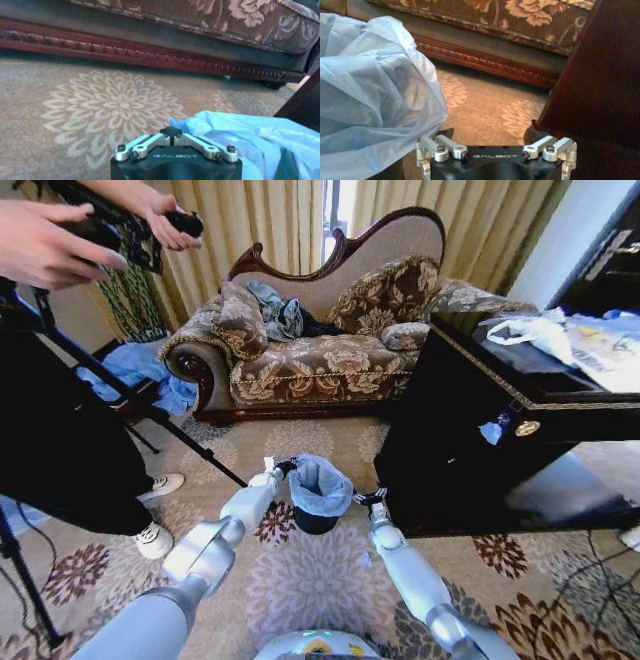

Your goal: Place a garbage bag over the trash bin.

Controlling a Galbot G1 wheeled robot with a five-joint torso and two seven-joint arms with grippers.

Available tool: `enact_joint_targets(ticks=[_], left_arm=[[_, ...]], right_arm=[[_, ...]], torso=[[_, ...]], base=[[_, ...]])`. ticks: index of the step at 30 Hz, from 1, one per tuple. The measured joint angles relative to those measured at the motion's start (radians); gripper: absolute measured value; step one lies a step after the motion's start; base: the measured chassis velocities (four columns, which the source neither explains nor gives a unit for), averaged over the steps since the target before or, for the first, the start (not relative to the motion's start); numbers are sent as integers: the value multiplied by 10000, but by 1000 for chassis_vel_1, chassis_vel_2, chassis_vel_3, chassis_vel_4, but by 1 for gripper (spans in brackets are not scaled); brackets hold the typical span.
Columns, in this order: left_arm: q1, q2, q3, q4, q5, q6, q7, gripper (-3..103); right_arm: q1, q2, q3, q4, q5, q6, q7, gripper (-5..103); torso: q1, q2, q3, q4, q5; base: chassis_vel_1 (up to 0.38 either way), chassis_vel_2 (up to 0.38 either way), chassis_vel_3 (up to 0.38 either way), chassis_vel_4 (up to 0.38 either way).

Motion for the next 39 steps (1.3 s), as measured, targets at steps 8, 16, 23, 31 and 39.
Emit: enact_joint_targets(ticks=[8,16,23,31,39], left_arm=[[-95,284,198,-334,-267,173,46,0],[-100,250,403,-467,-389,188,87,0],[-67,324,584,-719,-493,207,141,0],[-84,302,664,-835,-529,207,198,0],[-49,324,747,-967,-600,199,229,0]], right_arm=[[-671,-983,-55,1613,377,-499,-135,100],[-1121,-2075,-278,3070,709,-554,-857,100],[-1260,-2582,-661,3510,773,-739,-1574,100],[-977,-2760,-1375,3499,1260,-1200,-1915,100],[-576,-2715,-1807,3342,1507,-1405,-1994,100]], torso=[[0,0,-1,0,2],[0,0,-1,-1,0],[0,0,0,1,1],[0,0,-1,1,0],[0,0,0,2,0]], base=[[0,0,0,0],[0,0,0,0],[0,0,0,0],[0,0,0,0],[0,0,0,0]])
